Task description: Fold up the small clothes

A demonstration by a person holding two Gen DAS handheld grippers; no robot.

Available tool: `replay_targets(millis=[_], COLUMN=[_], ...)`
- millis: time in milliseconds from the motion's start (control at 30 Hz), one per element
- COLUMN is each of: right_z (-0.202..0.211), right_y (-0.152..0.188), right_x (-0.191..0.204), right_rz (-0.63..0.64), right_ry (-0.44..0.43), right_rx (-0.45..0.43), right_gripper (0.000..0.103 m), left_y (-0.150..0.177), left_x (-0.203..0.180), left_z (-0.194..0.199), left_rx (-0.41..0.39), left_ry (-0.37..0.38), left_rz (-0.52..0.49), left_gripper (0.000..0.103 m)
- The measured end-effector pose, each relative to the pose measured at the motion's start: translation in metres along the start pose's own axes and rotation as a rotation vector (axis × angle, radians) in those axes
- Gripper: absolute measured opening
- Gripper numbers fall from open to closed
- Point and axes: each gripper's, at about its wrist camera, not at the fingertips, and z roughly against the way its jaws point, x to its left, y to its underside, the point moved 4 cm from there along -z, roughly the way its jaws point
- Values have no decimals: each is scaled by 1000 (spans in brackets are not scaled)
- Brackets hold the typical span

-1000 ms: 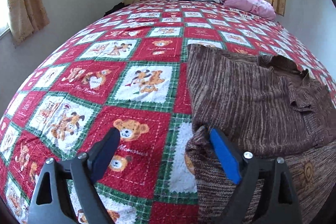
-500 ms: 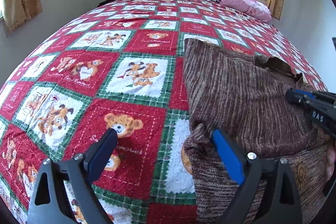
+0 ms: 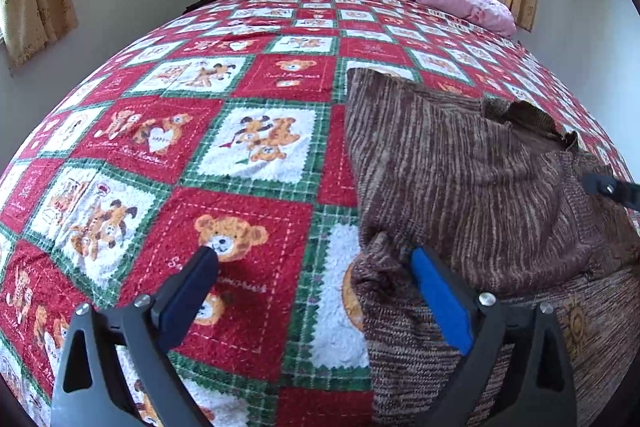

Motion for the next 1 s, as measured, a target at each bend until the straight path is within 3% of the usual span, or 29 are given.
replay_targets(millis=[100,267,300,333,367,700,867,933,1000], right_z=[12,11,9,7,7,51,22,7,9], right_y=[29,56,57,58,58,41,56,66,70], right_x=[5,19,20,22,25,44,25,11,4], right_rz=[-77,-93,-85,-76,-62,107,124,97,85], right_ry=[-147,-215,-216,-213,-203,-125,-12,-2,-32], right_rx=[10,16,22,26,26,-102,-20,28,15], right_gripper=[48,48,41,31,9,7,0,0,0], left_y=[0,1,1,1,1,2,2,3,3], left_x=[1,7,7,6,5,4,4,4,4], left_z=[1,4,4,4,3,2,1,1,2], left_rx=[-2,-15,-15,-13,-9,-1,3,5,4], left_ry=[8,51,52,50,44,27,27,27,27], left_rz=[5,43,44,43,38,25,25,25,25], left_gripper=[101,101,101,101,101,102,103,103,103])
